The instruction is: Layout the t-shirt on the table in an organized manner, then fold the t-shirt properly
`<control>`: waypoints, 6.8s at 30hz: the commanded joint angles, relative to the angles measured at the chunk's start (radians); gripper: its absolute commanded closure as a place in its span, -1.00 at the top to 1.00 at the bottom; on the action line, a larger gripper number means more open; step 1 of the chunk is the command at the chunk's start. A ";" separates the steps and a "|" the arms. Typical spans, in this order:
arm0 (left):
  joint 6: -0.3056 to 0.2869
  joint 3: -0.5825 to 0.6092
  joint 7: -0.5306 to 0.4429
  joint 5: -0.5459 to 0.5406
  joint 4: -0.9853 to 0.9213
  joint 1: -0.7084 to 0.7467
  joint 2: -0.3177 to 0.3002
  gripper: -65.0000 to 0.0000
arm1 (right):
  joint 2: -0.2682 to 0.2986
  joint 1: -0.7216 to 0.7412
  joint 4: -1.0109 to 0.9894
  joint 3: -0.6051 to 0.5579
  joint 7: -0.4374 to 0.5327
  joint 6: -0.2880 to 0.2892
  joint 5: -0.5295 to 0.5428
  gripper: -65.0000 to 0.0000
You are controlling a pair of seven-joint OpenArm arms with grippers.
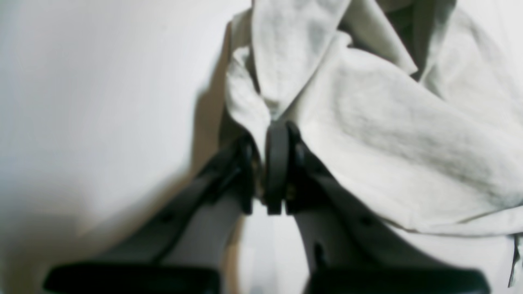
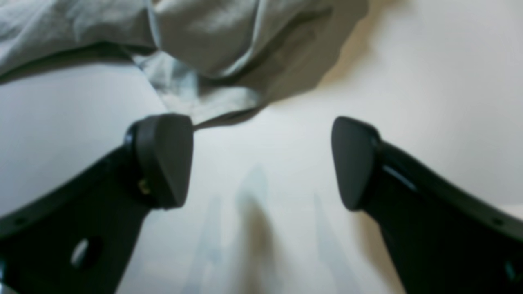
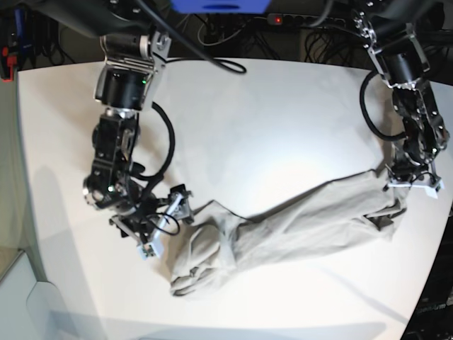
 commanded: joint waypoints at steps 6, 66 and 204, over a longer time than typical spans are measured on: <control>-0.008 -0.004 -0.013 -0.004 0.018 -0.019 -0.015 -1.00 | 0.037 0.125 -0.188 -0.094 0.031 -0.005 0.019 0.68; -0.008 -0.006 -0.024 -0.004 0.010 -0.028 -0.003 -1.00 | 0.057 0.119 -0.668 -0.053 0.434 -0.167 0.013 0.00; -0.009 0.088 0.291 -0.260 0.422 0.156 -0.173 0.34 | 0.232 -0.423 0.612 -0.060 -0.092 0.044 0.013 0.25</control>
